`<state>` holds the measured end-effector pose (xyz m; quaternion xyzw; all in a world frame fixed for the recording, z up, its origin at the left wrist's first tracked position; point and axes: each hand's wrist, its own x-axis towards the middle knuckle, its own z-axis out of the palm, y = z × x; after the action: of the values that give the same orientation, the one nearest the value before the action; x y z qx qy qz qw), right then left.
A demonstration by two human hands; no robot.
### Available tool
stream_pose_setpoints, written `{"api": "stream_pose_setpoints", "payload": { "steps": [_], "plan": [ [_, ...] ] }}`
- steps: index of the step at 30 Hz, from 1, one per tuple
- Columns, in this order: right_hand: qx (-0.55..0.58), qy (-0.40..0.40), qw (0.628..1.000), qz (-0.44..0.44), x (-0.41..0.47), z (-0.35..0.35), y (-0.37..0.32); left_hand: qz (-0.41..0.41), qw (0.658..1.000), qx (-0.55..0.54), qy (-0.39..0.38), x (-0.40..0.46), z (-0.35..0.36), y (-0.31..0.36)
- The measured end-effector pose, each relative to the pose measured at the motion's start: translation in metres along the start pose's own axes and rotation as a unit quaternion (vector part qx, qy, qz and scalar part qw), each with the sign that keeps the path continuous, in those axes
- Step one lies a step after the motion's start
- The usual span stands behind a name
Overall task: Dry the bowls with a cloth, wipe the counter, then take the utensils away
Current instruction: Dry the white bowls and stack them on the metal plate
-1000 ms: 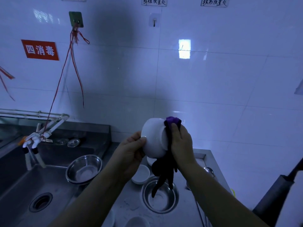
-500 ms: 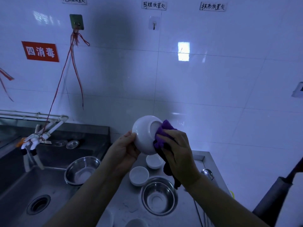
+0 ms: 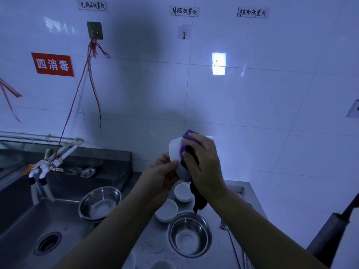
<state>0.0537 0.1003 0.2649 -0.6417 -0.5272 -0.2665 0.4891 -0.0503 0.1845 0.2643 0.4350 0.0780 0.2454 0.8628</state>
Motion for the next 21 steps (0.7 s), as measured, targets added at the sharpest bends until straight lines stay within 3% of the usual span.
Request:
{"api": "stream_pose_setpoints", "payload": {
  "steps": [7, 10, 14, 17, 21],
  "plan": [
    [-0.150, 0.007, 0.964, -0.221, -0.039, 0.012, 0.017, -0.025, 0.993, -0.104, 0.043, -0.006, 0.003, 0.013],
    [-0.144, 0.041, 0.969, -0.196, -0.038, 0.009, 0.020, -0.035, 0.984, -0.165, 0.061, -0.006, 0.006, 0.012],
    [-0.072, 0.063, 0.992, -0.079, -0.021, 0.008, 0.007, -0.042, 0.980, -0.178, 0.075, -0.007, 0.012, -0.001],
    [-0.126, 0.030, 0.986, -0.109, -0.018, 0.013, 0.002, -0.041, 0.985, -0.154, 0.069, -0.010, 0.013, -0.008],
    [-0.149, 0.044, 0.974, -0.168, -0.025, 0.014, 0.011, -0.063, 0.980, -0.176, 0.067, -0.013, 0.012, -0.010]
  ]
}}
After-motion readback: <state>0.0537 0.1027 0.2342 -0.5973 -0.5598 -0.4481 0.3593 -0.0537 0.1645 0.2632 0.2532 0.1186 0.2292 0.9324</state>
